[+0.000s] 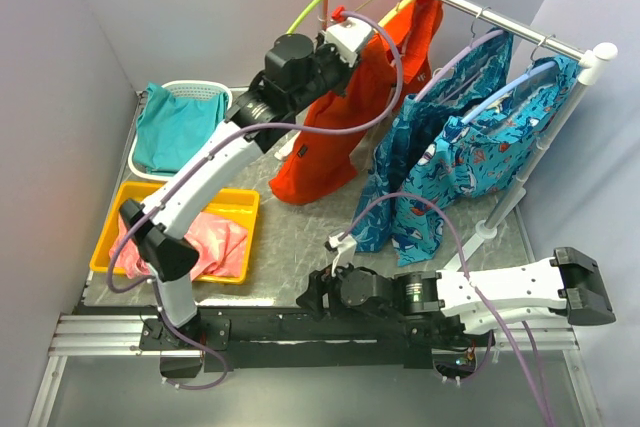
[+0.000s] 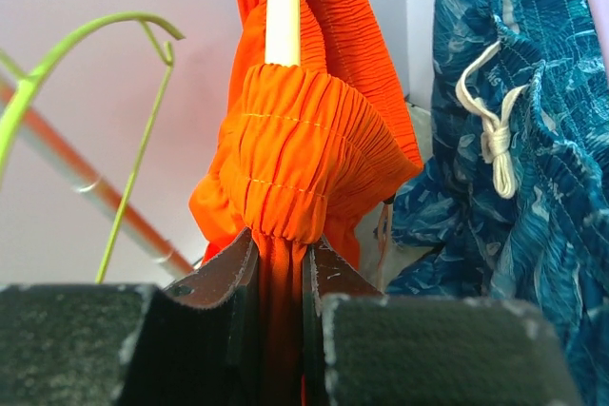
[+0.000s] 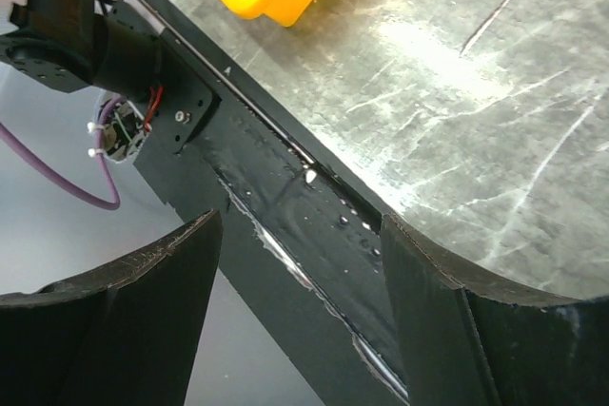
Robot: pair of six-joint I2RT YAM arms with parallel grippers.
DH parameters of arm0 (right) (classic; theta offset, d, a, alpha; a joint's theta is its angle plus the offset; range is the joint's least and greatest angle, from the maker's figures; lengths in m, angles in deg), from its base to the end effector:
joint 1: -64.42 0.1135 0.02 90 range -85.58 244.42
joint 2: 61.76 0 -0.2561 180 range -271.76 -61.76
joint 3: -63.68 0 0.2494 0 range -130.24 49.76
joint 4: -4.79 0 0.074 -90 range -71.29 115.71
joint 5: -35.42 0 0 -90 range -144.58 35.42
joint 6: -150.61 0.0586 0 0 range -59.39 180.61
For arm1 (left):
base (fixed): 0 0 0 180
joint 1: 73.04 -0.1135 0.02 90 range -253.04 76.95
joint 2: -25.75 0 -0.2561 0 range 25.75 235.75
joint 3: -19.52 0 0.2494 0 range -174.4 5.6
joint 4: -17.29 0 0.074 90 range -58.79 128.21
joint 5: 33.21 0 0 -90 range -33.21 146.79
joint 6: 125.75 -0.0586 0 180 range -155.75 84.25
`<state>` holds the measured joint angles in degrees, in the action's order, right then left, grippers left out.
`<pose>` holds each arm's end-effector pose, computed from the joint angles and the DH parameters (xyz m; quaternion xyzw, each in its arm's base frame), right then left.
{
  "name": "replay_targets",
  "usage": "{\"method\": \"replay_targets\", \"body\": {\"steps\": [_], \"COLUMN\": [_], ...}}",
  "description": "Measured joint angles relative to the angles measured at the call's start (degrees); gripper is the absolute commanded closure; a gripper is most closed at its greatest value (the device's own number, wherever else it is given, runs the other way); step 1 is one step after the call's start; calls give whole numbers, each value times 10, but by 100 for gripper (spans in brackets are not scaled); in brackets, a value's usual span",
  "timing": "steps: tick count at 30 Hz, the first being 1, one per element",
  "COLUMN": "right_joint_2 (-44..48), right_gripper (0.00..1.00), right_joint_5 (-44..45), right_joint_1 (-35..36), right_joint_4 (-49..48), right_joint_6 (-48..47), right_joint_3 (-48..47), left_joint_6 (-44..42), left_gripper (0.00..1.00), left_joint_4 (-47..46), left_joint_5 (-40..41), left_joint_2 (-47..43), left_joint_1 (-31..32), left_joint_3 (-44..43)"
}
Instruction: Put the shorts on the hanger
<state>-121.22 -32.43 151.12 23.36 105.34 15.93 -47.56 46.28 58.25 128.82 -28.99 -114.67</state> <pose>0.0362 0.2432 0.2188 -0.2155 0.8289 0.3769 0.3528 0.3057 -0.2937 0.4968 0.3169 0.6173 -0.1914 0.6942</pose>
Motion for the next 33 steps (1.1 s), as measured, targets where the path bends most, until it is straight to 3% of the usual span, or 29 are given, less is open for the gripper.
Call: {"method": "replay_targets", "body": {"steps": [13, 29, 30, 31, 32, 33], "right_joint_2": [-28, -41, -42, -43, -44, -45], "right_gripper": [26, 26, 26, 26, 26, 26], "right_joint_5": [0, 8, 8, 8, 9, 9], "right_joint_1": [9, 16, 17, 18, 18, 18], "right_joint_4": [-21, -21, -21, -21, -21, -21], "right_joint_6": [15, 24, 24, 24, 24, 25], "right_joint_3": [1, 0, 0, 0, 0, 0], "left_joint_6": [27, 72, 75, 80, 82, 83], "left_gripper": [99, 98, 94, 81, 51, 44], "left_joint_4": [7, 4, 4, 4, 3, 2], "left_joint_5": [-60, -92, -92, -92, -92, -92], "left_joint_2": [88, 132, 134, 135, 135, 135], "left_joint_1": [-1, -1, -1, -1, -1, -1], "left_joint_3": [-111, -121, -121, -121, -121, -121]}}
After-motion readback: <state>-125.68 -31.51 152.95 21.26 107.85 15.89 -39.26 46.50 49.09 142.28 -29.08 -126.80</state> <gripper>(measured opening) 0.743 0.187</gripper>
